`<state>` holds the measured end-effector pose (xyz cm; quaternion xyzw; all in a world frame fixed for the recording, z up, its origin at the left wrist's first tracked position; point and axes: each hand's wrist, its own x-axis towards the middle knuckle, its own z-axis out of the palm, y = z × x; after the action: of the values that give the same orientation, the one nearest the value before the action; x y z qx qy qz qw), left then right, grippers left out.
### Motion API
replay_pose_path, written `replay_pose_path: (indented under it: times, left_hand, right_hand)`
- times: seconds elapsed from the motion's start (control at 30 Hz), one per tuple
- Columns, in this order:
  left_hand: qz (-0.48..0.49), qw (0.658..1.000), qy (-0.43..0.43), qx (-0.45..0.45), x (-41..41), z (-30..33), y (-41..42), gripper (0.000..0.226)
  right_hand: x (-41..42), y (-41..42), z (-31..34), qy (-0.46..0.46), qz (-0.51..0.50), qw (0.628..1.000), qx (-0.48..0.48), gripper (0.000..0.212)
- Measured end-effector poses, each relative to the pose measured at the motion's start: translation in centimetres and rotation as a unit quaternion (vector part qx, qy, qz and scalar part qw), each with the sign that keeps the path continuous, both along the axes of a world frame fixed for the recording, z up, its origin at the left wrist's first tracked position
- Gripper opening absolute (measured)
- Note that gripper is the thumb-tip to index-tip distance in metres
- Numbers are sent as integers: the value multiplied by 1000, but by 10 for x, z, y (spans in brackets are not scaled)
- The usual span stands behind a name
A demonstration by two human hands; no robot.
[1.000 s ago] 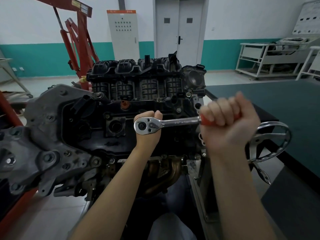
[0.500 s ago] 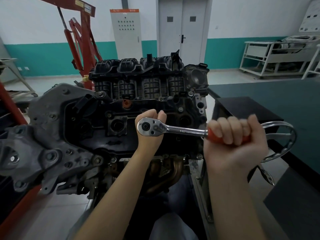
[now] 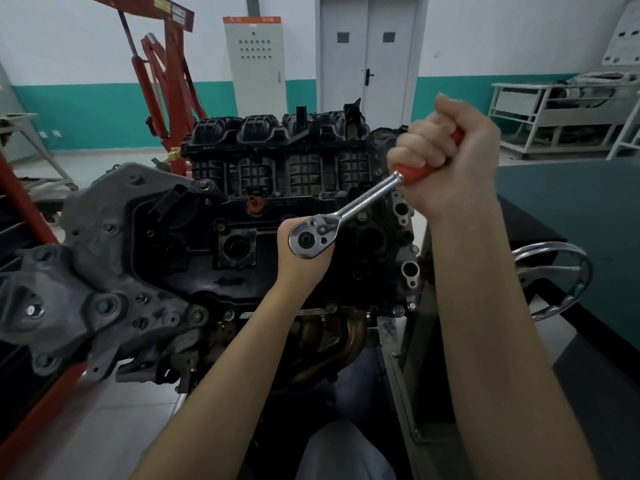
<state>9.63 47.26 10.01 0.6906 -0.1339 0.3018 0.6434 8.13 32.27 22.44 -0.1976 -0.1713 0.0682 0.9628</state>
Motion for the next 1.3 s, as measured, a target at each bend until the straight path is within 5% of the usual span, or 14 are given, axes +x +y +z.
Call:
replay_pose_path:
  times: [0.3, 0.63, 1.03, 1.3]
  left_hand:
    - [69, 996, -25, -48, -3, 1, -10, 59]
    - [27, 1000, -15, -7, 5, -3, 1, 37]
    - [59, 996, -26, -58, -3, 0, -7, 55]
    - [44, 998, -14, -34, 3, -2, -4, 39]
  right_hand:
    - [-76, 16, -86, 17, -207, 961, 185, 32]
    - [-12, 5, -7, -11, -50, 999, 7, 34]
    - [-75, 19, -83, 6, -190, 968, 166, 35]
    - [-18, 0, -12, 5, -69, 997, 13, 39]
